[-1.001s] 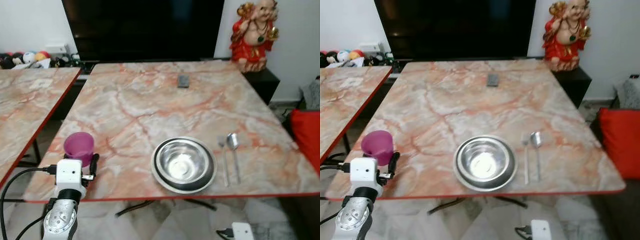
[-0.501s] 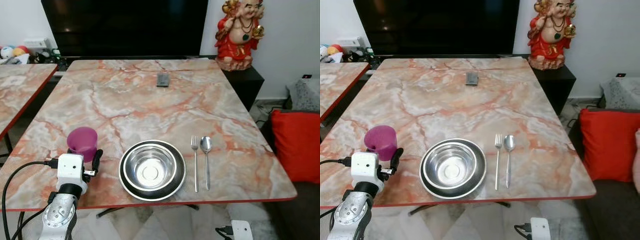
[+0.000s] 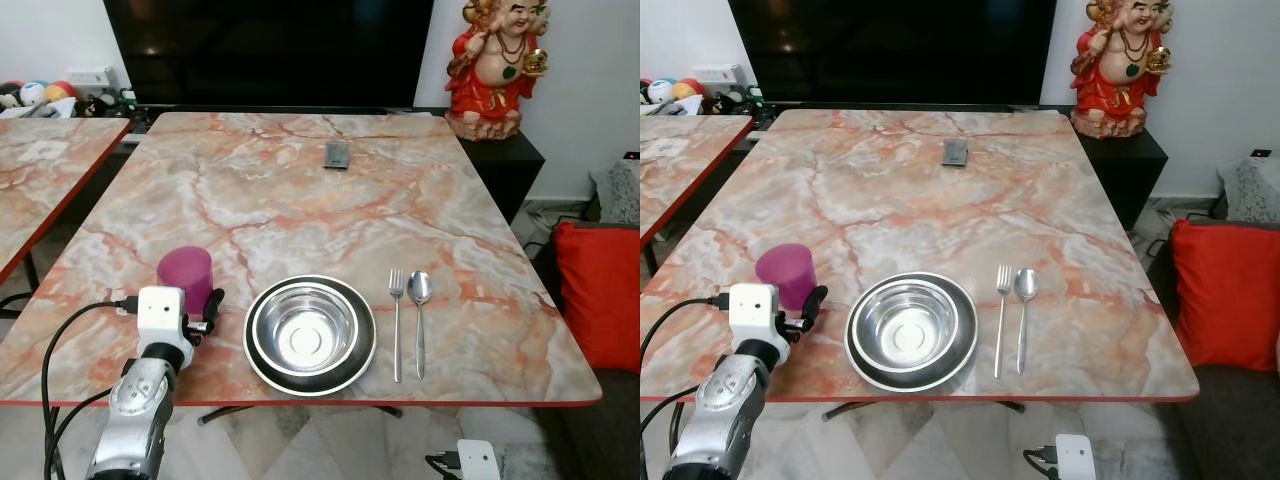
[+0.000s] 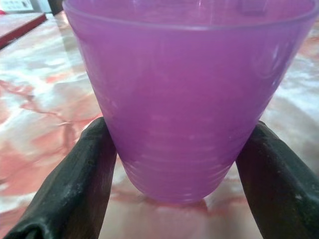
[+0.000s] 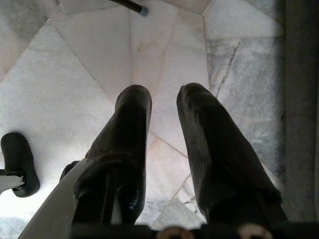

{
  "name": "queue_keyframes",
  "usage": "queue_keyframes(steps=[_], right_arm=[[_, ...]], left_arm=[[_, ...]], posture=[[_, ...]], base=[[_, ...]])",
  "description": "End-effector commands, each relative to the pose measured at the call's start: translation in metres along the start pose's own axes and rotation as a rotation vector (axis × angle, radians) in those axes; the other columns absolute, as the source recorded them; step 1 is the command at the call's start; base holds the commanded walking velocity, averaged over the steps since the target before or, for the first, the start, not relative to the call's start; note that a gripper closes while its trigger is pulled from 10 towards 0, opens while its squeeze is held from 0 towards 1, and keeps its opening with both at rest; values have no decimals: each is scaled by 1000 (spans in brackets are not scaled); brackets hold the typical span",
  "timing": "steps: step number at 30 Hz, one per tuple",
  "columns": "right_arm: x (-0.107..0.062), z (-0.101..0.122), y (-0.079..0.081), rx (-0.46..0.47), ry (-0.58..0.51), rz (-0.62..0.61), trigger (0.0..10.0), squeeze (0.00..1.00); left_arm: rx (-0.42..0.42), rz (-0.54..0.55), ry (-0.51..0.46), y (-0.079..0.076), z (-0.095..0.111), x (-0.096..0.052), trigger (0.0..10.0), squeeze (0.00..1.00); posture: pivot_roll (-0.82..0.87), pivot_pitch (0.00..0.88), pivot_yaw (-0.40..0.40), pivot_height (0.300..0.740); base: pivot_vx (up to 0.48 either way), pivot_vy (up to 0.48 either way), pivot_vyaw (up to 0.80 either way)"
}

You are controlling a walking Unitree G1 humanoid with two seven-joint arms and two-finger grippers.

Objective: Setting the table

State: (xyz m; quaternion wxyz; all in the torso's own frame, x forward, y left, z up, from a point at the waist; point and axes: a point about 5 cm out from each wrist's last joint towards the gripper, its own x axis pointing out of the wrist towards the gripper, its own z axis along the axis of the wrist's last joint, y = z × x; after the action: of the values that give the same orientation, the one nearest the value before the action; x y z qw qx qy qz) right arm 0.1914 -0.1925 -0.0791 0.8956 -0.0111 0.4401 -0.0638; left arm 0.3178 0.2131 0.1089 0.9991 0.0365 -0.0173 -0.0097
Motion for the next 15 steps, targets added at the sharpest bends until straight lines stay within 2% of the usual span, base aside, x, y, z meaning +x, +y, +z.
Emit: queue_keyframes(steps=[1, 6, 15], right_arm=[[0, -1, 1, 8, 10, -2, 10000, 0], [0, -2, 2, 16, 10, -4, 10000, 0], [0, -2, 2, 13, 10, 0, 10000, 0]], left_arm=[[-9, -16, 32, -1, -5, 1, 10000, 0], [27, -46, 65, -2, -12, 1, 10000, 0], [17, -67, 100, -4, -20, -3, 10000, 0]], posture=[[-42, 97, -5, 740], [-45, 100, -1, 740], [-38, 104, -2, 740]], base=[[0, 0, 0], [0, 0, 0], [0, 0, 0]])
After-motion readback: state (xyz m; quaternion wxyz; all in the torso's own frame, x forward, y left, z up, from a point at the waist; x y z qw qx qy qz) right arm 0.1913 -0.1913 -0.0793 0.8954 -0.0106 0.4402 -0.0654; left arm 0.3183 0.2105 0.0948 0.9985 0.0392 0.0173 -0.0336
